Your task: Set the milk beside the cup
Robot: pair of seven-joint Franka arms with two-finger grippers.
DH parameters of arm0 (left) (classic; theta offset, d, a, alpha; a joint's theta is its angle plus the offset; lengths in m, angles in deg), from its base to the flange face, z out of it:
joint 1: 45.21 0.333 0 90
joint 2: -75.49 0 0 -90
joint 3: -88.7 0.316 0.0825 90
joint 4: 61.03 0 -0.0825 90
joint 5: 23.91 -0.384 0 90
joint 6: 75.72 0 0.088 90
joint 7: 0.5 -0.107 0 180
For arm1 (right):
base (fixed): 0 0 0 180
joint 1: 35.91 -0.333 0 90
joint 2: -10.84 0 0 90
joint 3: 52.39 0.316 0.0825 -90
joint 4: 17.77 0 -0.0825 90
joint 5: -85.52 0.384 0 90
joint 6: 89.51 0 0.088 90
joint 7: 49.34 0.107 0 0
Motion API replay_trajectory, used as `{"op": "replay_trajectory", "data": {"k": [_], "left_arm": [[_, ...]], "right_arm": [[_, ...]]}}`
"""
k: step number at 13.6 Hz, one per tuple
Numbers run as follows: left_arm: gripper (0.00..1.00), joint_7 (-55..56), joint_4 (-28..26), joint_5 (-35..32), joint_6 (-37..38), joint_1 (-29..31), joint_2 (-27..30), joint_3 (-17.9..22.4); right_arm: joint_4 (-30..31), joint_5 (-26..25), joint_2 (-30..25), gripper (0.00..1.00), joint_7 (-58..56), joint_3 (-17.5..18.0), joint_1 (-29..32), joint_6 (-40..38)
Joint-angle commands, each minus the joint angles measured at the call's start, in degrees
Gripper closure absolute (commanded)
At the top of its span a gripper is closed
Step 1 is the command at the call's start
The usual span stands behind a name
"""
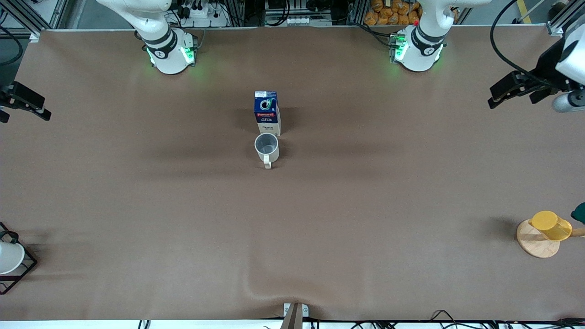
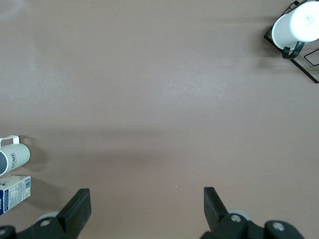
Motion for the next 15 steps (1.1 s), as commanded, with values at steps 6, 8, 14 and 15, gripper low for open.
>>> {"op": "replay_trajectory", "data": {"k": [6, 8, 14, 15], "left_arm": [[0.00, -4.1, 0.1, 0.1, 0.6, 0.0, -0.1, -0.5], [0.00, -4.1, 0.2, 0.0, 0.6, 0.3, -0.1, -0.4], [0.00, -4.0, 0.5, -3.2, 0.6, 0.4, 0.1, -2.0], [0.00, -4.1, 0.5, -3.2, 0.6, 0.5, 0.1, -2.0]], "right_arm": [[0.9, -0.3, -0.8, 0.00, 0.8, 0.9, 1.1, 0.3], [0.9, -0.2, -0.8, 0.00, 0.8, 0.9, 1.3, 0.3], [0.9, -0.2, -0.8, 0.00, 0.7, 0.8, 1.3, 0.2], [0.9, -0.1, -0.8, 0.00, 0.7, 0.8, 1.3, 0.3]]}}
